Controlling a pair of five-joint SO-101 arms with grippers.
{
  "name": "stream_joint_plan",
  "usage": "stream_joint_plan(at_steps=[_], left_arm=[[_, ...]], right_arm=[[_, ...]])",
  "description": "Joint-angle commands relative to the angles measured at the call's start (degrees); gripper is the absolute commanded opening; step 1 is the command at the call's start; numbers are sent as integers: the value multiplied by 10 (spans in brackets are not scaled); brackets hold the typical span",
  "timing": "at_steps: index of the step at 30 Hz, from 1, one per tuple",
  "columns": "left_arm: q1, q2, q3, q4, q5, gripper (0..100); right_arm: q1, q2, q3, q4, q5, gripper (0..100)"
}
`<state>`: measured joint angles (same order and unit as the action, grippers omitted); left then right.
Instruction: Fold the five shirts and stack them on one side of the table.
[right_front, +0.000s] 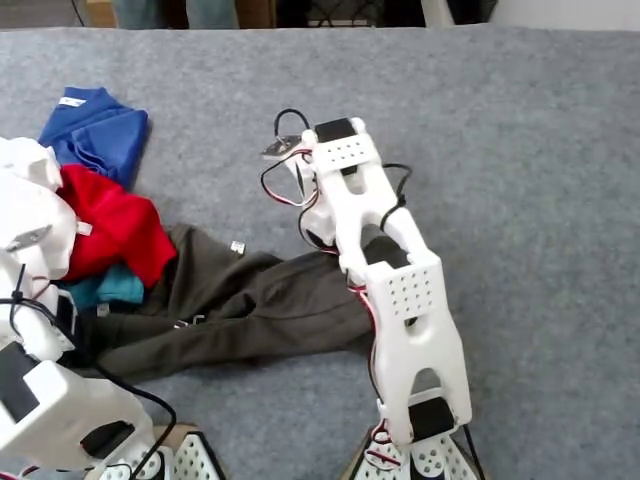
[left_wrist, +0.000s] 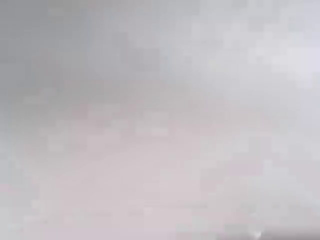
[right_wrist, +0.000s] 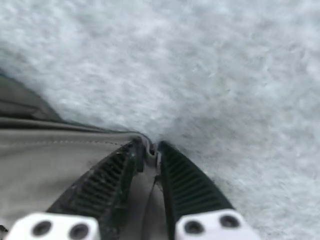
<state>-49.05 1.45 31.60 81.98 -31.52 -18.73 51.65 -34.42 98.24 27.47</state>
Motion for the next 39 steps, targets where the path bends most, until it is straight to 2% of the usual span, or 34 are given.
stream_joint_plan(at_steps=[1, 6, 10, 16, 21, 25, 32, 35, 39], left_arm=[[5, -21, -124, 75, 36, 29], [49, -20, -316, 191, 89, 29], [94, -40, -409, 189, 170, 29], [210, -105, -564, 187, 274, 29], [283, -160, -795, 186, 316, 29], [288, -169, -945, 188, 324, 29], [255, -207, -964, 189, 327, 29], [267, -267, -919, 189, 325, 29], [294, -376, -800, 189, 324, 29]], right_arm=[[0, -27, -15, 25, -3, 14], [45, -160, -61, 27, -3, 14], [84, -293, -78, 26, -3, 14], [141, -491, -130, 5, -2, 14], [177, -612, -197, -41, -4, 13], [215, -683, -247, -96, -4, 13], [297, -776, -326, -180, 0, 13], [314, -809, -334, -214, 1, 13], [338, -849, -332, -240, 2, 13]])
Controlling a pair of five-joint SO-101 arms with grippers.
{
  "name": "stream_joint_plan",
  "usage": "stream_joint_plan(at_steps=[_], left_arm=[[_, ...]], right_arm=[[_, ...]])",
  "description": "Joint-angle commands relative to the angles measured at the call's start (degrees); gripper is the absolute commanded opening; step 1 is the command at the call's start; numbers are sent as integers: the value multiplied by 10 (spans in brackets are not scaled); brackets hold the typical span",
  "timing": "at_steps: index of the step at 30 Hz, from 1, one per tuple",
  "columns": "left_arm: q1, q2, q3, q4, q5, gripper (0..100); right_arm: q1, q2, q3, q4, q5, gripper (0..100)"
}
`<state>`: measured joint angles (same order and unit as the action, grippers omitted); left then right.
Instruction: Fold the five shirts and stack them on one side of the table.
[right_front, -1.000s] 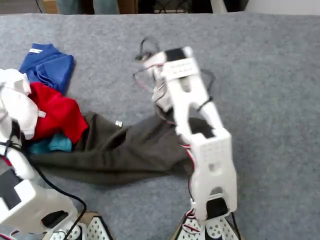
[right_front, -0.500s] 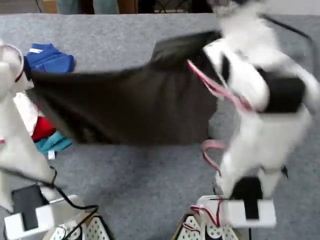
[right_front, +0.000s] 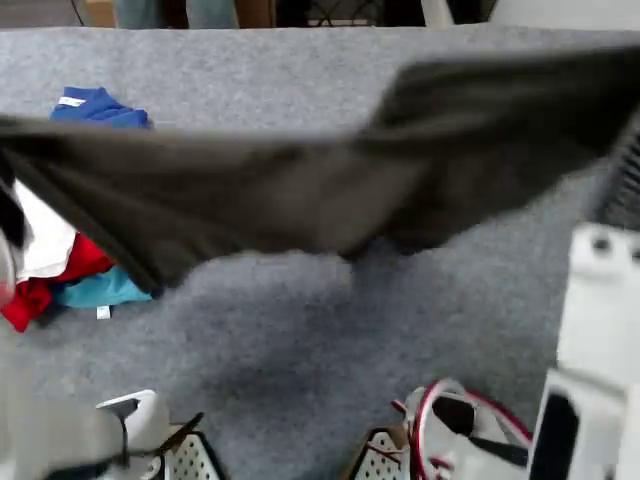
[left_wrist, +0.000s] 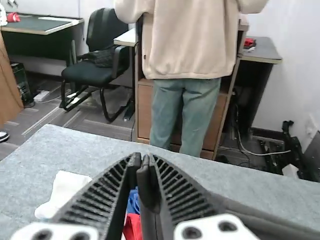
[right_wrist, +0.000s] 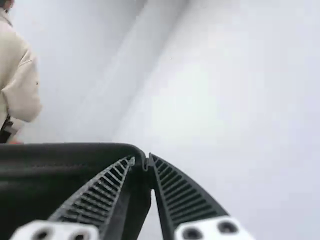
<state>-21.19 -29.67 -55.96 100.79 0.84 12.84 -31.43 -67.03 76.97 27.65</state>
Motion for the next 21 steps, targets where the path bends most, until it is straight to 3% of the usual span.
stream_joint_plan(at_steps=[1, 8, 11, 15, 21], left_arm=[[22, -93, 109, 1, 0, 29], [69, -248, 359, -3, -21, 29], [95, -255, 506, -76, -22, 29], [107, -254, 729, -306, -20, 29], [125, -148, 998, -834, -1, 29]], right_arm=[[33, -27, -6, -33, 1, 13], [77, -33, 28, -63, 1, 13], [77, -7, 110, -66, 1, 13], [73, 42, 258, -105, 2, 13], [42, 154, 476, -316, 2, 13]])
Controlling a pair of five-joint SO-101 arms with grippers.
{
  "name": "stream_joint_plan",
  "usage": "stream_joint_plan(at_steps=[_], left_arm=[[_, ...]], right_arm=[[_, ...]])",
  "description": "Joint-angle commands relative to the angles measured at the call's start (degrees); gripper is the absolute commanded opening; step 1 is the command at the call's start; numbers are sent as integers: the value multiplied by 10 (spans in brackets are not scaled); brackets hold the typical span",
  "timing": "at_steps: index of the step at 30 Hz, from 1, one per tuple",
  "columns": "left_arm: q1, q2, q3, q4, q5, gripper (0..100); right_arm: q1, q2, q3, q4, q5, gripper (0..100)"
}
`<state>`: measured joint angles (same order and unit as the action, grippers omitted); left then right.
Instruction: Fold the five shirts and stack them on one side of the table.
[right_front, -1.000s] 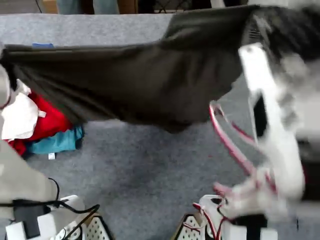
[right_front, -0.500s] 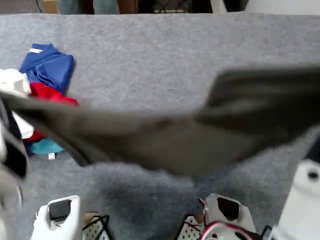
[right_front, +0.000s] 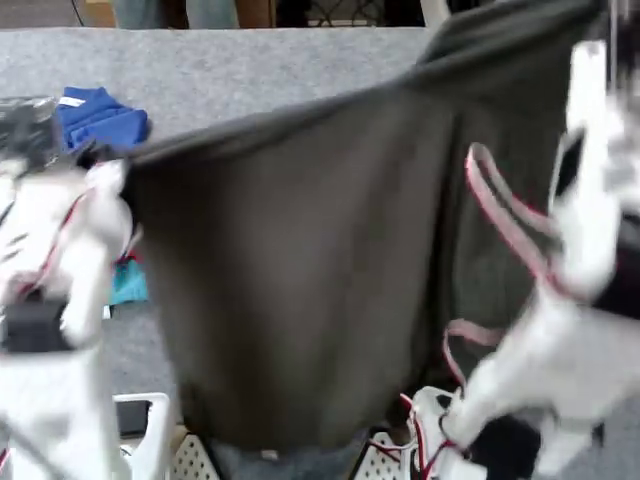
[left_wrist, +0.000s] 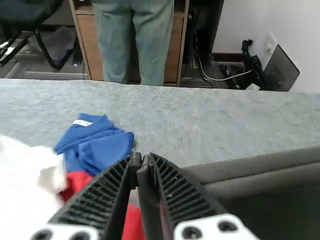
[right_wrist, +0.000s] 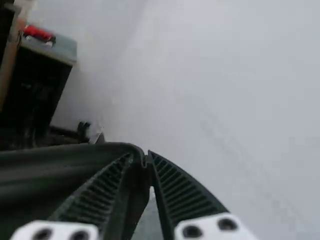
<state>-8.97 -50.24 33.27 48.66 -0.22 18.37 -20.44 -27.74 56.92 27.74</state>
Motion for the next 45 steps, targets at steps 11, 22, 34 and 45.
stream_joint_plan(at_steps=[11, 22, 34, 45], left_arm=[[2, 517, -318, -359, 20, 29], [11, 588, -511, 39, 18, 29], [49, 566, -350, 312, -51, 29], [66, 437, 28, 193, -70, 29]], right_arm=[[-64, 280, 43, -345, -1, 13], [-62, 278, -56, 28, 45, 13], [-57, 243, -34, 441, 150, 13], [-19, -48, 487, 284, 215, 13]])
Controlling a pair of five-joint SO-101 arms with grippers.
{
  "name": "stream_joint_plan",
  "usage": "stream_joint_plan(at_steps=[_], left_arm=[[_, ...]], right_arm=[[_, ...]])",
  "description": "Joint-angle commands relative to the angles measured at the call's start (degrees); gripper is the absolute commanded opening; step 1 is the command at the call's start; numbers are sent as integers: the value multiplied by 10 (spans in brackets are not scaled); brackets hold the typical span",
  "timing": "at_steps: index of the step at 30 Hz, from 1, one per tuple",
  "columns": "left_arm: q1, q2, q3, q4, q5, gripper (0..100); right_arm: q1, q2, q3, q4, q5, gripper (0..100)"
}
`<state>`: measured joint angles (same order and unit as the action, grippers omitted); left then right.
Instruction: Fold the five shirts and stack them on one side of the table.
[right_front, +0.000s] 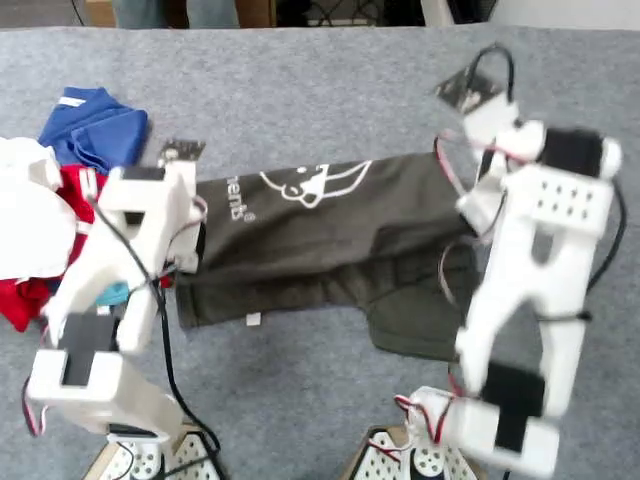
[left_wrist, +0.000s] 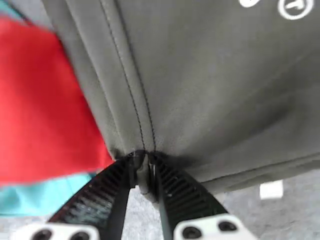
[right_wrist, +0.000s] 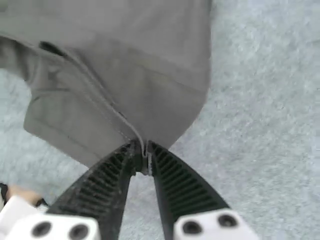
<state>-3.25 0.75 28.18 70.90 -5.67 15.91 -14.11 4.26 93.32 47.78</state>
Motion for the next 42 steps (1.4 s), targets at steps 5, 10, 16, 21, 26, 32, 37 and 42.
stream_joint_plan(at_steps=[5, 10, 16, 21, 26, 32, 37, 42], left_arm=[[6, -167, 170, -86, -37, 29], [4, -174, 180, -90, -33, 29], [-53, -174, 173, -92, -35, 29], [-62, -174, 175, -92, -36, 29], [-26, -174, 180, -88, -37, 34], [-15, -174, 186, -61, -72, 242], [-73, -181, 106, 47, -123, 255], [-149, -176, -84, 176, -164, 35]], right_arm=[[25, -215, 369, -174, 13, 13], [78, -243, 425, -202, 9, 13], [149, -285, 434, -199, 23, 13], [160, -324, 486, -199, 49, 13], [160, -348, 553, -217, 65, 13], [169, -351, 554, -233, 61, 104], [196, -350, 482, -198, 96, 251], [164, -345, 396, -172, 42, 117]])
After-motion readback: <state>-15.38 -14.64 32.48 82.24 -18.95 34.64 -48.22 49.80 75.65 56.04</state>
